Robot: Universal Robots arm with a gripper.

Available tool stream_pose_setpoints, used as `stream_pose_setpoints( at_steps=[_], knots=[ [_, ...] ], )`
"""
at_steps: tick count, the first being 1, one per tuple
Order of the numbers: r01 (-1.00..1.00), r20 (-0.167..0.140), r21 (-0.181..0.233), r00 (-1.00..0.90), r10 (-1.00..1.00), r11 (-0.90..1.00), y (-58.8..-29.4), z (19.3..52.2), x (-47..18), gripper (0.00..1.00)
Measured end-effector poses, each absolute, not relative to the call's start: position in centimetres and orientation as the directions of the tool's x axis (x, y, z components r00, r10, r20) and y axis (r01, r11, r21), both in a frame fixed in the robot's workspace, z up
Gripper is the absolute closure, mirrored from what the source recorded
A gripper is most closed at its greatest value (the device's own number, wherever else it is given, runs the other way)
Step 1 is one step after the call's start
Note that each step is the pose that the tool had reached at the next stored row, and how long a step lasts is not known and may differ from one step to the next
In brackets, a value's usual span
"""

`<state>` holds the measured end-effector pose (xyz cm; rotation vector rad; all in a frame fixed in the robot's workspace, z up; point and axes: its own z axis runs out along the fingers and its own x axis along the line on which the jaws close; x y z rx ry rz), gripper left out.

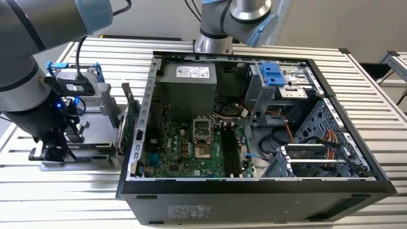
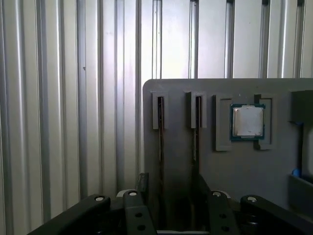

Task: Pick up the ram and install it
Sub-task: 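Pick up the ram and move it above insertion slot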

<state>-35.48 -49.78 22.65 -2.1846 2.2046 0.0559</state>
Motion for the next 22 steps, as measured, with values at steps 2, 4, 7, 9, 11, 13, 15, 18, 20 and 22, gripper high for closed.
stream_pose_setpoints(
  at_steps=[2,4,7,9,11,13,15,18,20,22],
  knots=[
    [-1.0,-0.052,-0.001,-0.018,-0.998,0.018,-49.8,22.5,-35.5,0.0],
    [-1.0,-0.052,-0.001,-0.026,-0.998,0.026,-49.8,22.3,-35.5,0.0],
    [-1.0,-0.052,-0.001,-0.026,-0.998,0.027,-49.8,22.2,-35.5,0.0],
    [-1.0,-0.052,-0.001,-0.026,-0.998,0.027,-49.8,22.0,-35.5,0.0],
    [-1.0,-0.052,-0.001,-0.026,-0.998,0.026,-49.8,21.9,-35.5,0.0],
    [-1.0,-0.052,-0.001,-0.026,-0.998,0.026,-49.8,21.7,-35.5,0.0],
    [-1.0,-0.052,-0.001,-0.026,-0.998,0.026,-49.8,21.6,-35.5,0.0],
    [-1.0,-0.052,-0.001,-0.026,-0.998,0.026,-49.8,21.3,-35.5,0.0],
    [-1.0,-0.052,-0.001,-0.026,-0.998,0.026,-49.8,21.2,-35.5,0.0],
    [-1.0,-0.052,-0.002,-0.026,-0.998,0.026,-49.8,21.0,-35.5,0.0]
  ],
)
